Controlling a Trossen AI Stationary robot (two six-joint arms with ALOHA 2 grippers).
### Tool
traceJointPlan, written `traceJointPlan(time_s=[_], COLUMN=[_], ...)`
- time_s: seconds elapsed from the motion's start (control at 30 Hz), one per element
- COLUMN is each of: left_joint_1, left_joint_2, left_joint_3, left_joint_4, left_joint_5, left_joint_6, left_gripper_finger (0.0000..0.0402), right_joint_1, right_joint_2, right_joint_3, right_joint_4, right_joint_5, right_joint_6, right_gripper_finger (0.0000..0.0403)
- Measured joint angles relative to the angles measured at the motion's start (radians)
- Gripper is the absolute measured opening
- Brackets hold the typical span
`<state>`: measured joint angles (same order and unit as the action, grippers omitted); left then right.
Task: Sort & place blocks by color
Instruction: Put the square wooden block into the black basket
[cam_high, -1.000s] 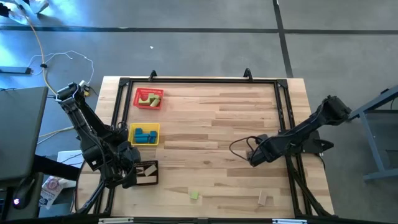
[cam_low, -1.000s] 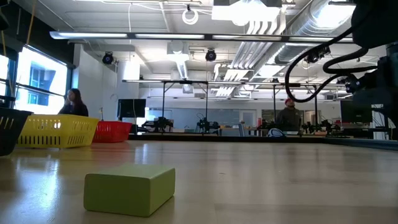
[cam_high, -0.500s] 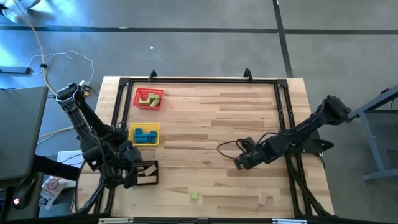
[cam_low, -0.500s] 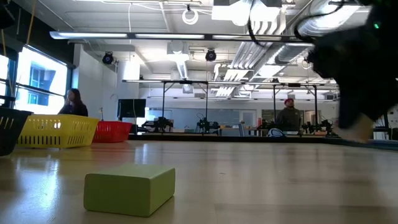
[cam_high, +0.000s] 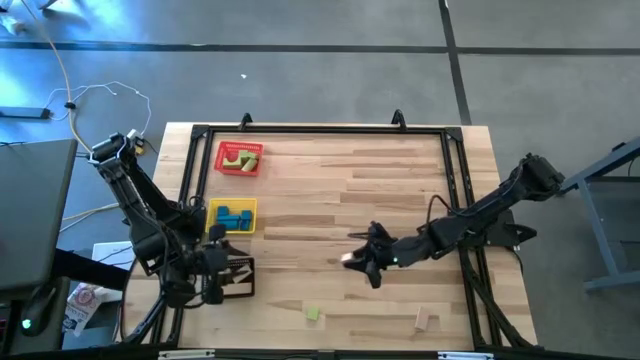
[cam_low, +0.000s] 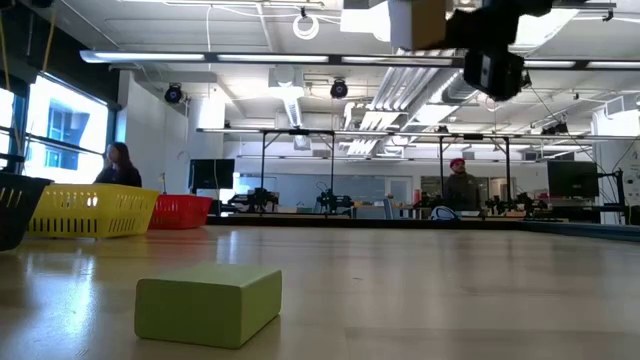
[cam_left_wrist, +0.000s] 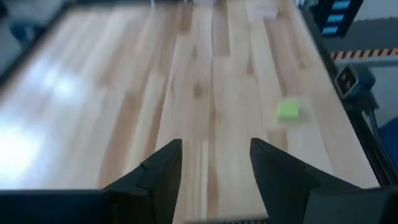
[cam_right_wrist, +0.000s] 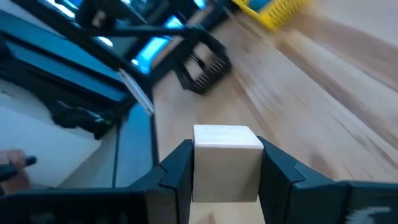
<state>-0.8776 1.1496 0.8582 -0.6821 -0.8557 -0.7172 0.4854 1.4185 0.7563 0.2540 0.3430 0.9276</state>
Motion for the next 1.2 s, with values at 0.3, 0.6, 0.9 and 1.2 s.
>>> traceJointPlan(time_s=[0.3, 0.6, 0.9, 1.2], left_joint_1=[0.024, 0.117, 0.184, 0.230], left_joint_2=[0.053, 0.149, 0.239, 0.281], left_joint_3=[0.000, 0.000, 0.000, 0.000], left_joint_4=[0.256, 0.498, 0.786, 0.889], left_joint_5=[-0.169, -0.178, -0.180, -0.172], left_joint_6=[0.365, 0.636, 0.891, 0.934], left_gripper_finger=[0.0174, 0.0174, 0.0174, 0.0174], right_joint_1=[-0.001, -0.001, -0.001, -0.018], right_joint_2=[0.000, 0.000, 0.050, 0.165], right_joint_3=[0.000, 0.000, 0.000, 0.057], right_joint_4=[0.200, 0.352, 0.535, 0.605], right_joint_5=[0.084, 0.072, 0.067, 0.046], right_joint_6=[-0.125, -0.228, -0.298, -0.364], right_gripper_finger=[0.0109, 0.0110, 0.0110, 0.0110])
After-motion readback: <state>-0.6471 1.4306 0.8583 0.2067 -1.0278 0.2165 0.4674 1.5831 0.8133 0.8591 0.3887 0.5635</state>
